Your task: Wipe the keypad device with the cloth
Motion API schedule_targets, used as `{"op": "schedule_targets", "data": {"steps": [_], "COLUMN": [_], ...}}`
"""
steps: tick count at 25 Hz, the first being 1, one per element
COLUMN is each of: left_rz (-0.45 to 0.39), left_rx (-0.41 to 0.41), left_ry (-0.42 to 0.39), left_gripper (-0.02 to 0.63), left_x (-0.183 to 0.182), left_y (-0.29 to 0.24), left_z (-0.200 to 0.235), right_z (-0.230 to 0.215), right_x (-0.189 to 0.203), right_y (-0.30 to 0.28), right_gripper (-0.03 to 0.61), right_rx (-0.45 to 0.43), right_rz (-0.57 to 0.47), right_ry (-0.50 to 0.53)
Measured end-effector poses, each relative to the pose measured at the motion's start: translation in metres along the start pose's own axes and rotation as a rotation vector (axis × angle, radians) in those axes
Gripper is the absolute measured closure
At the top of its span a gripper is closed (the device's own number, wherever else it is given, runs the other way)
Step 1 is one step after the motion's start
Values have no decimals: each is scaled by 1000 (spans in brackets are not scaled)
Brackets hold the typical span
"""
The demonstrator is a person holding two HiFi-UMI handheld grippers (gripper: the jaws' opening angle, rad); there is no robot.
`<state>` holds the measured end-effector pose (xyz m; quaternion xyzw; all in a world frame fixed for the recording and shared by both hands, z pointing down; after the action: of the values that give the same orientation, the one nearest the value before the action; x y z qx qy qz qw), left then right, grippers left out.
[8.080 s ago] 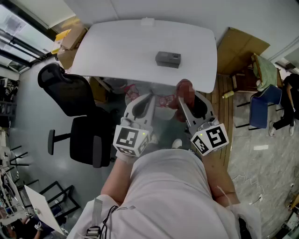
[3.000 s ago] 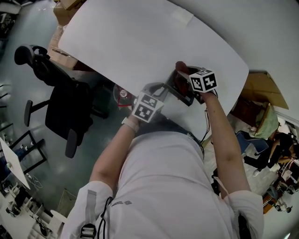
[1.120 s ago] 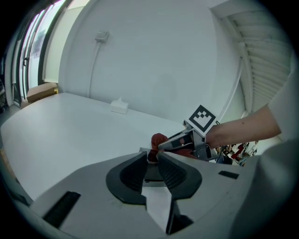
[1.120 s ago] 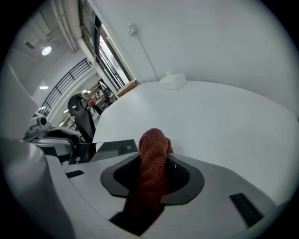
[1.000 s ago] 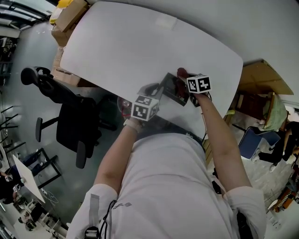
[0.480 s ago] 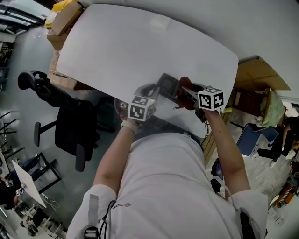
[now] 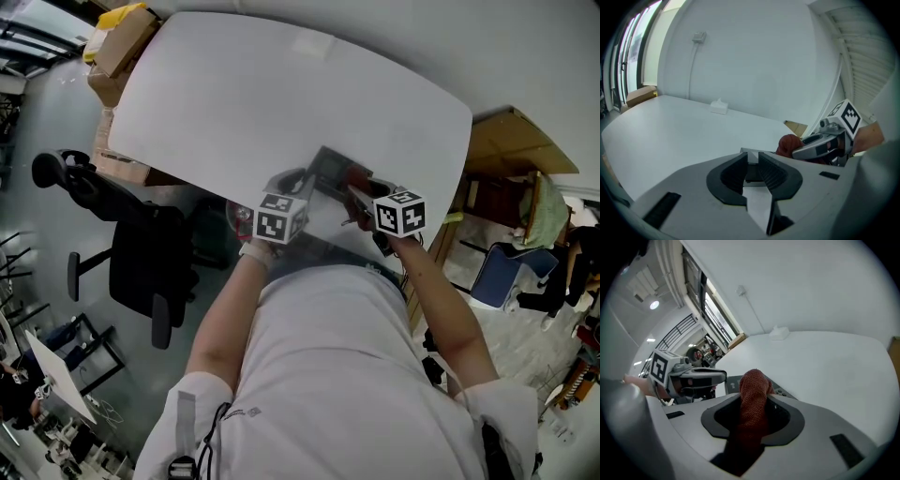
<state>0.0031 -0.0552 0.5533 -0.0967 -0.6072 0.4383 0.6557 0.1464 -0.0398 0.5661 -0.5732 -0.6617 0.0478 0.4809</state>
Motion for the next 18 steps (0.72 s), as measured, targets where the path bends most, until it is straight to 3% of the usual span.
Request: {"op": "schedule_targets", "data": {"steps": [7,18], "left_rz": [2,-5], "left_rx": [2,-3], "left_ry": [-9,-7], "left_gripper": [537,537], "left_x": [0,-1], "left_y": [0,0], "left_z": [0,-1], "right_z": [-22,-33], "right_x": [-1,-4], "right_y": [-9,-13], "right_gripper": [448,446], "right_rx": [60,81], "right_rz": [-19,-75], "right_ry": [-40,-73]}}
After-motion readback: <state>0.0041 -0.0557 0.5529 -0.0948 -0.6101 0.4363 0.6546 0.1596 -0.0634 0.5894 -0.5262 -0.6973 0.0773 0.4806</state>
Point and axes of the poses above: the fingertips, and each gripper's own axes: y backward along the fingers, z to its left, x out of its underside, the point moved 3 cm from there along y, backward along the fingers, and after that the axes turned 7 degrees about -x, right-handed, at the moved point
